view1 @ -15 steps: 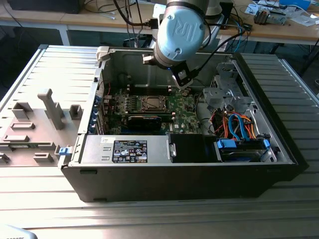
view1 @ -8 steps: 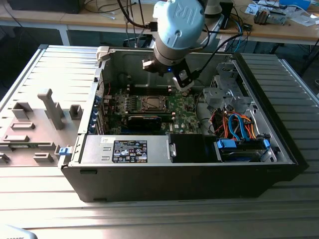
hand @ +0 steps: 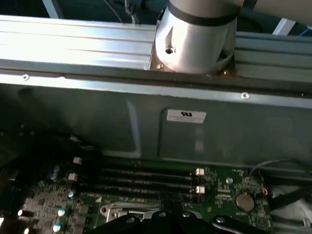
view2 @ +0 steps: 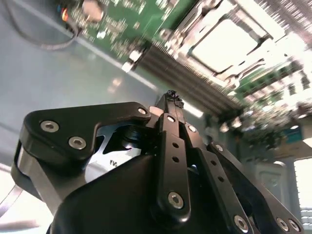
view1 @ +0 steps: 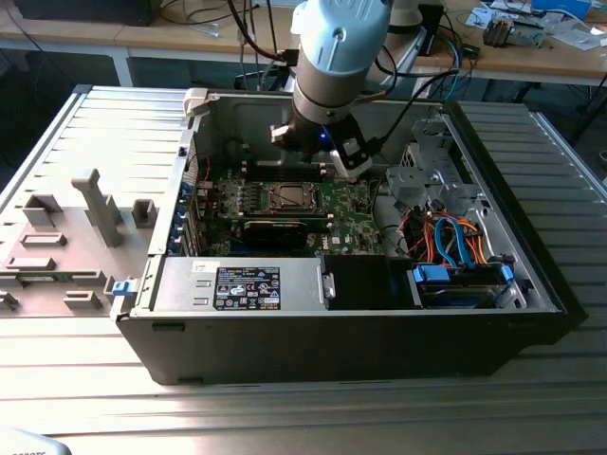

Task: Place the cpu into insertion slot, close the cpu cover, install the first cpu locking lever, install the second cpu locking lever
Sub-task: 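Install the second cpu locking lever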

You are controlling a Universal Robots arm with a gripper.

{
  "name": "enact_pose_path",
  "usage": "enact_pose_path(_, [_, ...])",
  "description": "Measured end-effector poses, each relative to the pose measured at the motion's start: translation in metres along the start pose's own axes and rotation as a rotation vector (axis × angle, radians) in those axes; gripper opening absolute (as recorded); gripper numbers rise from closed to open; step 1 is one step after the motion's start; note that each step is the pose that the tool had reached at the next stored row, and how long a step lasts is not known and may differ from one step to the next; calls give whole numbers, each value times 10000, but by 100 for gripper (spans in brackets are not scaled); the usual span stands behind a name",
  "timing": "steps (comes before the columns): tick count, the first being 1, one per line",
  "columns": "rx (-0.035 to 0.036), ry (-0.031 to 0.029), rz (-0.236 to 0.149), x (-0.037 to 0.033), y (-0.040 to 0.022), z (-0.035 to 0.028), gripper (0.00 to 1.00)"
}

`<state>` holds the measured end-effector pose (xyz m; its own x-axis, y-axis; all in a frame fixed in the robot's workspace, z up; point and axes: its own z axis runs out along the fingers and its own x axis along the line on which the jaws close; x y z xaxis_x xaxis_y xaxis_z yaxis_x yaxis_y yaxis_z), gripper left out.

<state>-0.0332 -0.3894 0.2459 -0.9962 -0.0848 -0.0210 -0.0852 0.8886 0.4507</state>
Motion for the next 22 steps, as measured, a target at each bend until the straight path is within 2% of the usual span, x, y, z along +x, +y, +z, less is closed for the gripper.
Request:
enact_pose_path(1, [195, 16, 3, 1, -8, -4, 11])
enact_pose_path(2, [429, 36, 8, 1, -17, -8, 11])
enact_pose_path(3, [614, 53, 12, 3, -24, -12, 11])
enact_pose_path(4, [854, 74, 16, 3, -32, -17, 11])
enact_pose_path(6, [1238, 106, 23, 4, -41, -21, 11])
enact_pose_path(7, [1389, 119, 26, 4, -44, -22, 11])
enact_pose_path(8, [1700, 146, 34, 5, -53, -27, 11])
enact_pose_path(9, [1931, 166, 37, 6, -65, -33, 11])
enact_pose_path(11, [2259, 194, 43, 10, -105, -52, 11])
enact_pose_path(12, [2334, 201, 44, 11, -121, -58, 11])
enact_pose_path(13, [2375, 202, 47, 15, -132, -61, 11])
enact_pose_path(16, [2379, 197, 43, 94, -148, -58, 11])
enact_pose_path(17, [2377, 196, 44, 129, -171, -60, 11])
enact_pose_path(22, [2357, 194, 45, 193, -302, -93, 11])
